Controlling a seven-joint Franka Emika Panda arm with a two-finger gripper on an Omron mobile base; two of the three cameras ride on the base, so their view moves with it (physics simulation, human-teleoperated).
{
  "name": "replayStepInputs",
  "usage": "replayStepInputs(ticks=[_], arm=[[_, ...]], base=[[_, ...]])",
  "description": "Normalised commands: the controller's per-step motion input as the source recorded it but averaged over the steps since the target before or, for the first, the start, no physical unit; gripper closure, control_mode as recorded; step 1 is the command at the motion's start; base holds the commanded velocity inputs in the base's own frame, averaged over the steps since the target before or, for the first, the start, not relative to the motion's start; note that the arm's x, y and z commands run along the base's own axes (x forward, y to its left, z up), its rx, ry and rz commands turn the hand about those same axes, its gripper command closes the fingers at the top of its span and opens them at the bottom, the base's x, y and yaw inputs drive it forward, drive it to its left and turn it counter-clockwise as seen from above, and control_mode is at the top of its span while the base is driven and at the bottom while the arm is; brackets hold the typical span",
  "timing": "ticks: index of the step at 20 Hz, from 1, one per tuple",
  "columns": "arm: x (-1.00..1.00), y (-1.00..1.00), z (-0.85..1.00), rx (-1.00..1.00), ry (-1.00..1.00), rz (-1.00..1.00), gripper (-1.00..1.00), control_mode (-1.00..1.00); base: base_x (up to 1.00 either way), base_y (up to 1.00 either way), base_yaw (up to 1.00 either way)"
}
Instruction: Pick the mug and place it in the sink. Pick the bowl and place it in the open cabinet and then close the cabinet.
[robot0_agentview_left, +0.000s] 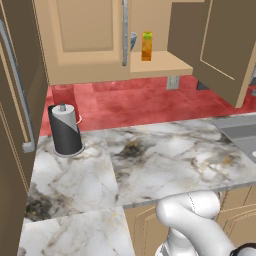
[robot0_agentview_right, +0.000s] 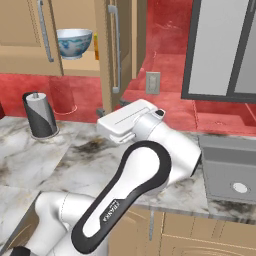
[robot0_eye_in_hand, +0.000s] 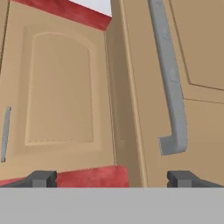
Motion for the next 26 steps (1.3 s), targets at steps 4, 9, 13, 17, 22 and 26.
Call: replayStepInputs(ticks=[4, 9, 13, 17, 22, 26], arm=[[0.13, 0.0, -0.06, 0.0, 0.0, 0.0, -1.0, -1.0], [0.11, 0.0, 0.0, 0.0, 0.0, 0.01, -1.0, -1.0], [0.15, 0.0, 0.0, 0.0, 0.0, 0.0, -1.0, -1.0], [0.2, 0.0, 0.0, 0.0, 0.0, 0.0, -1.0, -1.0], [0.25, 0.0, -0.01, 0.0, 0.0, 0.0, -1.0, -1.0], [0.28, 0.01, -0.08, 0.0, 0.0, 0.0, -1.0, -1.0]], base=[[0.0, 0.0, 0.0], [0.0, 0.0, 0.0], [0.0, 0.0, 0.0], [0.0, 0.0, 0.0], [0.0, 0.0, 0.0], [0.0, 0.0, 0.0]])
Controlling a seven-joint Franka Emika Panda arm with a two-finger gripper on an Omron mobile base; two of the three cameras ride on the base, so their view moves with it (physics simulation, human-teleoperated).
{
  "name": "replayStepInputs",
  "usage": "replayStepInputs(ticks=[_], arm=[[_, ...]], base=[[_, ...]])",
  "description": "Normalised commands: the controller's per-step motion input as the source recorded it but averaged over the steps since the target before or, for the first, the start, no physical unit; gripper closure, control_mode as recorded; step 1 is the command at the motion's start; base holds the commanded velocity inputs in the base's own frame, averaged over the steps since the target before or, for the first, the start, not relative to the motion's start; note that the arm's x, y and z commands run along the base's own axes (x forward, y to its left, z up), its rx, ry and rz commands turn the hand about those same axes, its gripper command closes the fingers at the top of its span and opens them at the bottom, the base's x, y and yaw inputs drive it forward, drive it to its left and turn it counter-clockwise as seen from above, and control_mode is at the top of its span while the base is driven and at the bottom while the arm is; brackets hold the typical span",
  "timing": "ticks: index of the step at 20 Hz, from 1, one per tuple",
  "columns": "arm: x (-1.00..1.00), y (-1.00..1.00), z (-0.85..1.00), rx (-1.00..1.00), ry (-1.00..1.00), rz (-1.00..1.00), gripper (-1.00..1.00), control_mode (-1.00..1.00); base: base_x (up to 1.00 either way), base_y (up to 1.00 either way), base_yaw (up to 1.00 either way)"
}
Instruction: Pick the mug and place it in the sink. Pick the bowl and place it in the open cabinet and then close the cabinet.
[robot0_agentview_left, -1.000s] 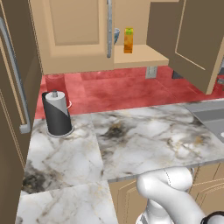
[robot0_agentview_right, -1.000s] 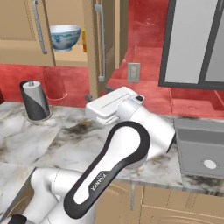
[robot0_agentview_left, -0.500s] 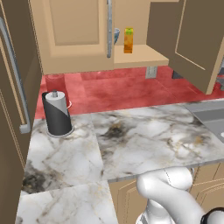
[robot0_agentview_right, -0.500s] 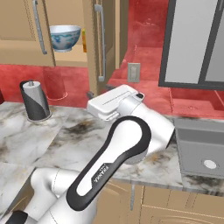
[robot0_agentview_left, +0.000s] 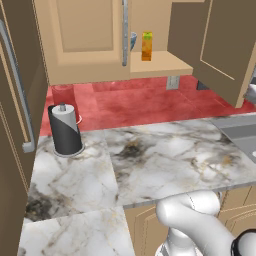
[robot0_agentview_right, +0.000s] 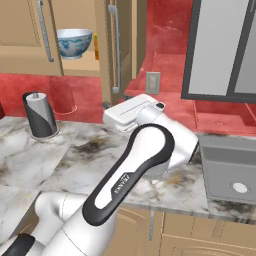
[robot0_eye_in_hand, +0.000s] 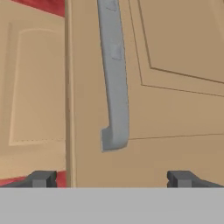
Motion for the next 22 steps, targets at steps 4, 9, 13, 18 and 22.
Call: replayStepInputs(ticks=[4, 9, 13, 18, 22], arm=[[0.21, 0.1, -0.13, 0.0, 0.0, 0.0, -1.0, -1.0], [0.11, 0.35, -0.12, 0.0, 0.0, 0.0, -1.0, -1.0], [0.06, 0.54, -0.13, 0.0, 0.0, 0.0, -1.0, -1.0], [0.02, 0.56, -0.04, 0.0, 0.0, 0.0, -1.0, -1.0], [0.02, 0.51, 0.0, 0.0, 0.0, -0.01, -1.0, -1.0]], base=[[0.0, 0.0, 0.0], [0.0, 0.0, 0.0], [0.0, 0.0, 0.0], [0.0, 0.0, 0.0], [0.0, 0.0, 0.0]])
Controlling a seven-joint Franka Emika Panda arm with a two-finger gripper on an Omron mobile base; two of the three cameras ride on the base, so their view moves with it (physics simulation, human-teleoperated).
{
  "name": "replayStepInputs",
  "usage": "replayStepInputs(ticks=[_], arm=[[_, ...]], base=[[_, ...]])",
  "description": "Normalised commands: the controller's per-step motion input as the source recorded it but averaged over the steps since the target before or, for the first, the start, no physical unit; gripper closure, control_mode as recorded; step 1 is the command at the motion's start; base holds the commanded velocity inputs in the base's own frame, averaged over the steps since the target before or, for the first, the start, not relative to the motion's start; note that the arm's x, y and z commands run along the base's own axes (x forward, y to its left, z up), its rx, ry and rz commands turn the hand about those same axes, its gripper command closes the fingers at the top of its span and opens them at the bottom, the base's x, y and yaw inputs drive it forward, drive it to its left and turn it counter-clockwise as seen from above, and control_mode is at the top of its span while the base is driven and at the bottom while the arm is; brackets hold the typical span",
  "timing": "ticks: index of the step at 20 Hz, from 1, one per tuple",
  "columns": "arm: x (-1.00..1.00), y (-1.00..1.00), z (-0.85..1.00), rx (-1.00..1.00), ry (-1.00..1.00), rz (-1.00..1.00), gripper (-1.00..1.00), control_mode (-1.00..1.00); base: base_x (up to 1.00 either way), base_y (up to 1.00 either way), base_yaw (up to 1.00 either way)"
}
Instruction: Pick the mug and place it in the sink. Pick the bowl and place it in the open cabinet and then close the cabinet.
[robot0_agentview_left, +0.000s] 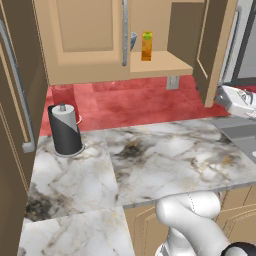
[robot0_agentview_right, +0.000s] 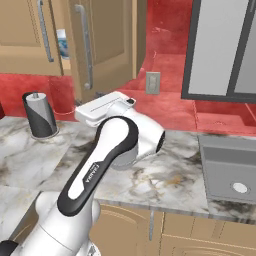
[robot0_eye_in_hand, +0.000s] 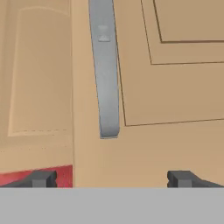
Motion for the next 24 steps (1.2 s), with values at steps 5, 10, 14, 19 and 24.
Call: replayStepInputs(ticks=[5, 10, 14, 19, 24], arm=[[0.24, 0.04, 0.0, 0.0, 0.0, -0.06, -1.0, -1.0], [0.39, 0.02, 0.0, 0.0, 0.03, -0.15, -1.0, -1.0], [0.39, 0.09, 0.0, 0.0, 0.06, -0.17, -1.0, -1.0], [0.22, 0.44, 0.0, 0.0, 0.06, -0.18, -1.0, -1.0], [0.29, 0.36, 0.0, 0.0, 0.06, -0.18, -1.0, -1.0]], base=[[0.0, 0.0, 0.0], [0.0, 0.0, 0.0], [0.0, 0.0, 0.0], [0.0, 0.0, 0.0], [0.0, 0.0, 0.0]])
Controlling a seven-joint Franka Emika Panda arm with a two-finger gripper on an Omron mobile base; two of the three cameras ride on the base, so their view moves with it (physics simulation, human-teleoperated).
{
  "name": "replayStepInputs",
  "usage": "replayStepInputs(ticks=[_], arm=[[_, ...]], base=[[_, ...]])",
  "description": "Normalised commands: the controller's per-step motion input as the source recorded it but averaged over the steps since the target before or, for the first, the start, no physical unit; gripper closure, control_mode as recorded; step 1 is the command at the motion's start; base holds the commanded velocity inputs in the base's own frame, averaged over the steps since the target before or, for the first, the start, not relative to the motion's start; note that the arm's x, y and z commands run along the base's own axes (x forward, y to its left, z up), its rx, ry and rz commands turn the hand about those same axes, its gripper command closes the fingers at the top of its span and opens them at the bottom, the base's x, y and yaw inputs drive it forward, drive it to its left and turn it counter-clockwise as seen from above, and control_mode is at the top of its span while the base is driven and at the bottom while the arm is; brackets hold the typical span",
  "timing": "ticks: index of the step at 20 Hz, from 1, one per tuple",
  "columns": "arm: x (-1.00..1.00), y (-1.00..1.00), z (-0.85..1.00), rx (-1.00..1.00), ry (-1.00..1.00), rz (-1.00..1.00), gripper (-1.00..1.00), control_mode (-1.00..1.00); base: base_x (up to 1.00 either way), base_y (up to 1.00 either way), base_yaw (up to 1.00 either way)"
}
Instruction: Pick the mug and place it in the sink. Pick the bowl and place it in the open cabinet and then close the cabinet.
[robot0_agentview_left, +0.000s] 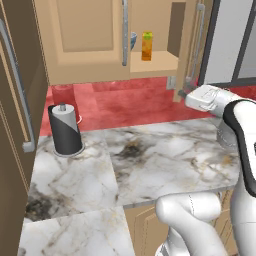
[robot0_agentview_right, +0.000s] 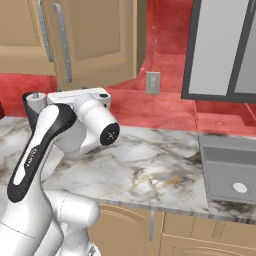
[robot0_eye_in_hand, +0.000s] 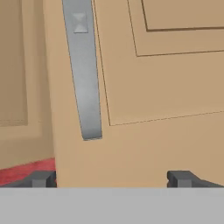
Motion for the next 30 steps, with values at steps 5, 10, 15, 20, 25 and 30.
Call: replayStepInputs(ticks=[5, 10, 15, 20, 25, 30], arm=[[0.32, 0.34, 0.0, 0.0, 0.07, -0.18, -1.0, -1.0], [0.47, 0.22, 0.0, 0.0, 0.09, -0.17, -1.0, -1.0], [0.46, 0.07, 0.0, 0.0, 0.05, -0.15, -1.0, -1.0], [0.43, 0.04, 0.0, 0.0, 0.0, -0.14, -1.0, -1.0], [0.37, 0.05, 0.0, 0.0, 0.0, -0.12, -1.0, -1.0], [0.19, 0.29, -0.02, 0.0, 0.0, -0.11, -1.0, -1.0]], base=[[0.0, 0.0, 0.0], [0.0, 0.0, 0.0], [0.0, 0.0, 0.0], [0.0, 0.0, 0.0], [0.0, 0.0, 0.0], [0.0, 0.0, 0.0]])
